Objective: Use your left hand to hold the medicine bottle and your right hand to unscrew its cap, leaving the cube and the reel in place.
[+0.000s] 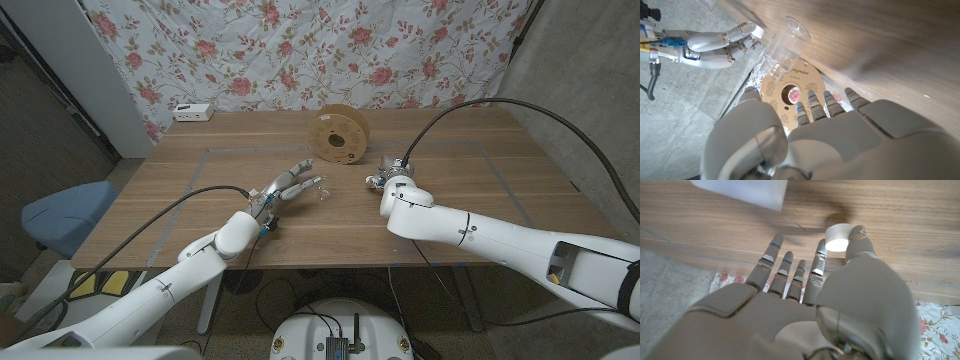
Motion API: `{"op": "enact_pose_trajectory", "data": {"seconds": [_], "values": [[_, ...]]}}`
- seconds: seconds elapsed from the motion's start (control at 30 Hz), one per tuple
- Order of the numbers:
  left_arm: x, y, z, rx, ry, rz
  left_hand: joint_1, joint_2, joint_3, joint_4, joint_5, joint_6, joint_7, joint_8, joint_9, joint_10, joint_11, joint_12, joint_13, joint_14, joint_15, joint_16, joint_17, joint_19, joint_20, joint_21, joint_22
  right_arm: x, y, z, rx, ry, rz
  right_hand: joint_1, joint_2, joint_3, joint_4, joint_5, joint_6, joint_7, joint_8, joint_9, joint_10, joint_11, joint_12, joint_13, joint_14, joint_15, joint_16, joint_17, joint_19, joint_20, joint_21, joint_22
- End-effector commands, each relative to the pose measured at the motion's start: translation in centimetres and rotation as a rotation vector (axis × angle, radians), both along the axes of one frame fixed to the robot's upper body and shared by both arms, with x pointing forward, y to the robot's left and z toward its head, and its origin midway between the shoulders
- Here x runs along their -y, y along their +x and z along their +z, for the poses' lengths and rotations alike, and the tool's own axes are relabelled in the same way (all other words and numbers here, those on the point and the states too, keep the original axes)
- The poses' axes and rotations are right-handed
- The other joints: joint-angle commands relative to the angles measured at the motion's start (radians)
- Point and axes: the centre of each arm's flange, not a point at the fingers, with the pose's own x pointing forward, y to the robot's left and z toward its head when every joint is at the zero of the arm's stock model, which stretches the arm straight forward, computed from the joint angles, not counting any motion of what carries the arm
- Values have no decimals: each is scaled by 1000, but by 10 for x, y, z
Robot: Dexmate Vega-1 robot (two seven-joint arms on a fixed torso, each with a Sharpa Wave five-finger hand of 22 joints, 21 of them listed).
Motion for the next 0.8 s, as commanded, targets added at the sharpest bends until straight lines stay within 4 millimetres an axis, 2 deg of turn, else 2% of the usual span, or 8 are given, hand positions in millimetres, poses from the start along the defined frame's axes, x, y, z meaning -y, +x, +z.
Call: {"op": "enact_pose_trajectory", "data": {"seconds": [0.03, 0.23, 0.43, 0.57, 0.63, 0.8], "values": [[-7, -1, 2, -4, -54, 2, -11, 1, 1, 8, 7, -2, 0, 0, 1, -7, -1, 5, 1, -6, -19, 2, 3, -4, 3, 4, 2, -1, 2, -2, -6, 7, -5, -8, 1, -1, 1, 10, -28, -1, -13, 4, -9, 3, -4, 2, -8, 3, -8, -1, -6, 2, -4, 3], [-9, 0, 2, -9, -61, 7, -12, 8, 3, 9, 8, -1, 0, 1, 0, -1, 0, 10, 1, -6, -18, 3, 2, -3, 4, 6, 2, -2, 4, -3, -19, 10, -7, -13, 0, 0, 1, 11, -50, -3, -22, 5, -20, 19, -6, 2, -15, 11, -14, -1, -12, 5, -6, 3], [-10, 0, 2, -8, -56, 4, -11, 16, 5, 8, 10, 1, 1, 2, 0, 1, -2, 12, 0, -5, -16, 4, 1, -3, 5, 7, 2, -1, 5, -4, -34, 16, -13, -15, -1, 1, 0, 12, -60, 2, -26, 6, -26, 18, -8, 2, -18, 11, -17, -2, -16, 6, -7, 2], [-12, 0, 3, -5, -54, 10, -11, 18, 6, 8, 11, 1, 1, 2, 0, 2, -2, 13, 0, -4, -16, 5, 1, -3, 5, 7, 2, -1, 6, -5, -57, 16, -8, -23, -3, -1, 2, 12, -82, 8, -34, 7, -38, 30, -10, 3, -30, 14, -23, -2, -25, 10, -9, 2], [-13, 0, 4, -4, -53, 12, -10, 20, 6, 7, 11, 1, 1, 2, 0, 2, -1, 13, 0, -4, -17, 5, 1, -3, 6, 8, 2, -1, 6, -5, -72, 15, -10, -36, -10, -6, 4, 12, -131, 10, -50, 11, -63, 50, -15, 3, -48, 33, -31, -2, -38, 15, -12, 2], [-13, -1, 5, 2, -48, 12, -9, 22, 7, 6, 12, -1, 1, 2, 0, 1, -2, 13, 0, -4, -18, 5, 0, -2, 6, 8, 2, 0, 6, -6, -97, 19, 1, -55, -26, -14, 6, 14, -178, 16, -61, 17, -90, 60, -17, 4, -72, 50, -42, -2, -60, 23, -16, 2]]}}
